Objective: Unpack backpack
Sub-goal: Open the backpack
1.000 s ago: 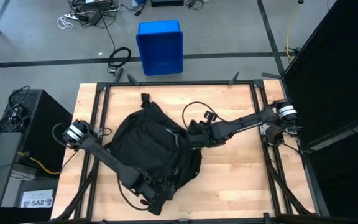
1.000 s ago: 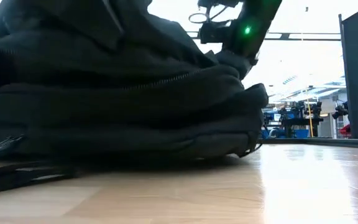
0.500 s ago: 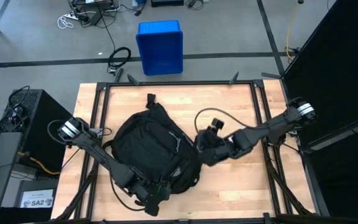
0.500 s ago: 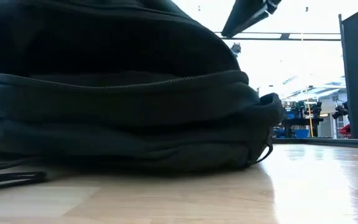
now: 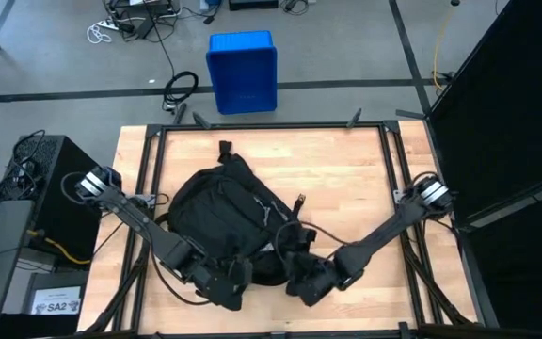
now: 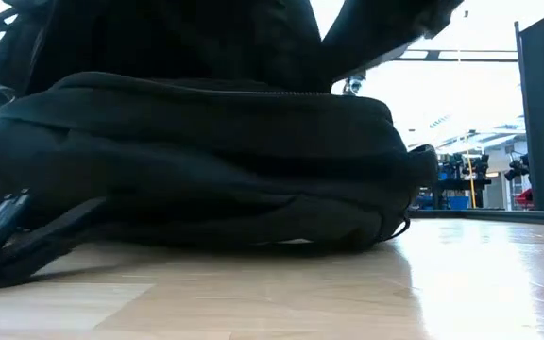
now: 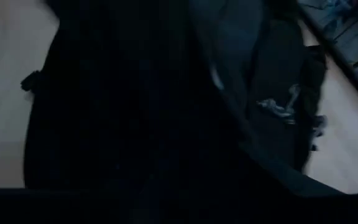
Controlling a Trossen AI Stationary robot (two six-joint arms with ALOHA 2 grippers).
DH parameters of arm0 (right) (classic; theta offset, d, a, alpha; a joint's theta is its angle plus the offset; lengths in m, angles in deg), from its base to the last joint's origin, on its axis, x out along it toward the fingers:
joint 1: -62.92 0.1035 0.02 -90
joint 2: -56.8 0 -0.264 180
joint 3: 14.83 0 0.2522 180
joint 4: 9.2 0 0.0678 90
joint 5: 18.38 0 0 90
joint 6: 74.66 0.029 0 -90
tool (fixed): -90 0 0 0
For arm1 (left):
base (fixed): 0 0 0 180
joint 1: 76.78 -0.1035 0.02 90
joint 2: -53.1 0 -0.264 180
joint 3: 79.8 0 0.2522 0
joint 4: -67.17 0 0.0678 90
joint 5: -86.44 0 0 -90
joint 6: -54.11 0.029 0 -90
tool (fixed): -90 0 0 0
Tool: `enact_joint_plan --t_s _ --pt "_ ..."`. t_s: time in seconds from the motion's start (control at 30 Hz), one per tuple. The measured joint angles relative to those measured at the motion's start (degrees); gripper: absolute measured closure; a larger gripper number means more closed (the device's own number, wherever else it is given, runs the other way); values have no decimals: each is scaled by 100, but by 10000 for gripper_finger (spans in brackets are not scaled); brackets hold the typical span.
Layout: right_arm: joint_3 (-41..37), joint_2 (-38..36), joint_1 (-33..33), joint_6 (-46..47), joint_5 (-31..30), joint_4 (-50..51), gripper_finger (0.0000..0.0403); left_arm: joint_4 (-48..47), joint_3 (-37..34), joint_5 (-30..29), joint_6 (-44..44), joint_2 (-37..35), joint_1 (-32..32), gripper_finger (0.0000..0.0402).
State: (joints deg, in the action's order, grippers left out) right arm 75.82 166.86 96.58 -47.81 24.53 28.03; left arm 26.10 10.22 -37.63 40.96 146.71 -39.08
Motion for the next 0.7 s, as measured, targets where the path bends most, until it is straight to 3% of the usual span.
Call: enact_joint_plan --t_s 0.2,0.37,0.53,0.7 --pt "17 476 -420 220 193 49 312 -158 -10 -355 4 15 -36 401" --pt "17 599 -563 626 403 540 339 -950 -12 -857 -418 -113 -25 401" --pt "-27 627 -550 1260 482 1255 347 -2133 21 -1707 -1264 -435 83 401" --pt "-517 637 -548 1826 433 1132 349 -2430 10 -2227 -1419 -989 291 401"
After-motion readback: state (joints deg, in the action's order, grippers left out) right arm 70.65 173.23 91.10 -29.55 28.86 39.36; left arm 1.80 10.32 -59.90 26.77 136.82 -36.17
